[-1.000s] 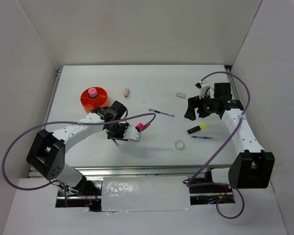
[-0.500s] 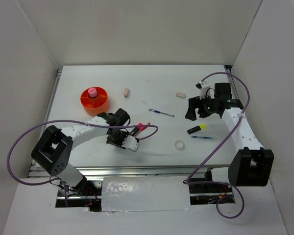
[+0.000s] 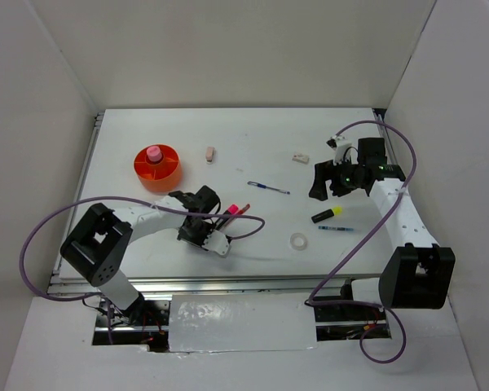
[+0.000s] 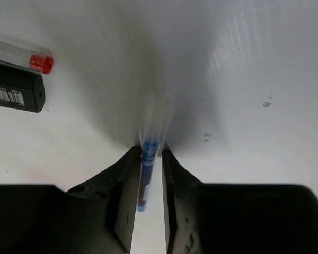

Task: Sort the stationery into containers
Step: Pick up the pen from the center of the board, then place the pen in the storage box.

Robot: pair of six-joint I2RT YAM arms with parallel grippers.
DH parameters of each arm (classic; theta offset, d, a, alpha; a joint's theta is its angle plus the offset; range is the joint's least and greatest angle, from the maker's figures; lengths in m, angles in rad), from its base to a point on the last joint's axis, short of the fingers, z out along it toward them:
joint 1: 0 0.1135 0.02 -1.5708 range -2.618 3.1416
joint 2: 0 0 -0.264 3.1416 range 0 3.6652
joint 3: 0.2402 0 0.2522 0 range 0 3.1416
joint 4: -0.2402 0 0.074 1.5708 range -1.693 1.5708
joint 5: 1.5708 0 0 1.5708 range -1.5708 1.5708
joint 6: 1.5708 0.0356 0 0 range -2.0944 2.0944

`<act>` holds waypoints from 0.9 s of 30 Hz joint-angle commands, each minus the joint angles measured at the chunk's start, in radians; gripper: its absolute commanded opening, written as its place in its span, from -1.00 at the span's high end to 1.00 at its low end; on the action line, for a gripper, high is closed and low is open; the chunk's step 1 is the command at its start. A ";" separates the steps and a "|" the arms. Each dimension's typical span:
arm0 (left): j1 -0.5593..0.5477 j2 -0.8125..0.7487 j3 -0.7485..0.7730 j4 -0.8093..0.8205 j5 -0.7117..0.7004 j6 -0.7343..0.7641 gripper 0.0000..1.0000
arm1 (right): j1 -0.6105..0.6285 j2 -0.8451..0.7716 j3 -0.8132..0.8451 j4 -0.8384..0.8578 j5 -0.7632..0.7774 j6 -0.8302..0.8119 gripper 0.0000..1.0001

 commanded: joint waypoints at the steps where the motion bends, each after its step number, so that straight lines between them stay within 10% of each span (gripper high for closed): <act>1: -0.005 0.039 -0.028 0.045 0.008 0.036 0.33 | -0.010 -0.001 0.002 -0.025 -0.012 -0.014 -0.80; 12: 0.053 -0.052 0.244 -0.012 0.233 -0.310 1.00 | -0.013 -0.006 0.000 -0.019 -0.023 -0.004 -0.80; 27: 0.495 -0.081 0.479 0.322 0.470 -0.826 1.00 | -0.004 0.017 0.002 0.004 -0.041 0.012 -0.80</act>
